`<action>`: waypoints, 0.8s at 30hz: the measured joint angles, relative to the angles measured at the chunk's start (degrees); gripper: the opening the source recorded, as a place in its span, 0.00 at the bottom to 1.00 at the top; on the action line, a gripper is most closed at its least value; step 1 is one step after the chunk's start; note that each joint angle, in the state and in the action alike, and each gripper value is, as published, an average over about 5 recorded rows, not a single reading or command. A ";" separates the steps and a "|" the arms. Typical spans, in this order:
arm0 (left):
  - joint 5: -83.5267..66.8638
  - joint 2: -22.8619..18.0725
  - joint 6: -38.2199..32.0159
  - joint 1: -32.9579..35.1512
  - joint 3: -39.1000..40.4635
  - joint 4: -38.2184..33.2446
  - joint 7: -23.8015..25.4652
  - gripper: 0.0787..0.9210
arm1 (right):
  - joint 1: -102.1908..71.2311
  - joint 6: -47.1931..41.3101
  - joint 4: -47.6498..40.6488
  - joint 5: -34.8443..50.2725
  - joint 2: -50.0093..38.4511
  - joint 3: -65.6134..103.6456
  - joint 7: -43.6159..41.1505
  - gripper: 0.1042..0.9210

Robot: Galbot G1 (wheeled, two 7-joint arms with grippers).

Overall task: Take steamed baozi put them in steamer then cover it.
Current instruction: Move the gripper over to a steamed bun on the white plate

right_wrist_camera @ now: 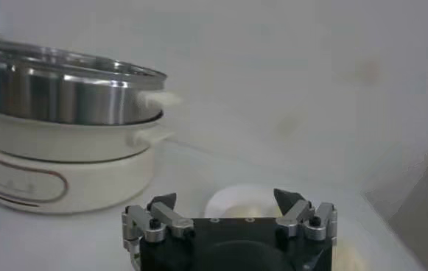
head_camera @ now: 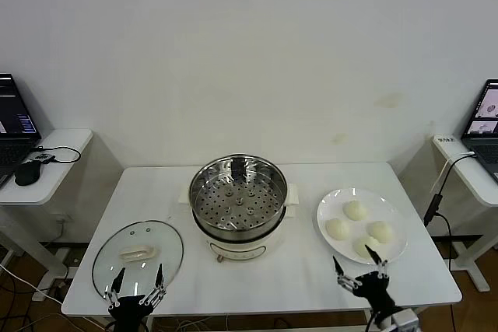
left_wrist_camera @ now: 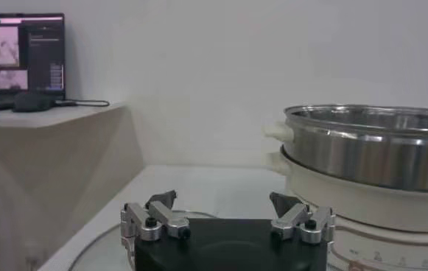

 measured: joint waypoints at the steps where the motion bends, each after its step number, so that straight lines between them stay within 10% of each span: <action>1: 0.09 0.12 0.11 -0.07 -0.15 -0.02 0.01 0.88 | 0.39 -0.15 -0.20 -0.61 -0.54 0.21 -0.18 0.88; 24: 3.47 1.04 1.56 -0.40 -2.71 -1.52 -1.02 0.88 | 38.24 -7.02 -19.27 -15.51 -31.37 -18.68 -29.42 0.88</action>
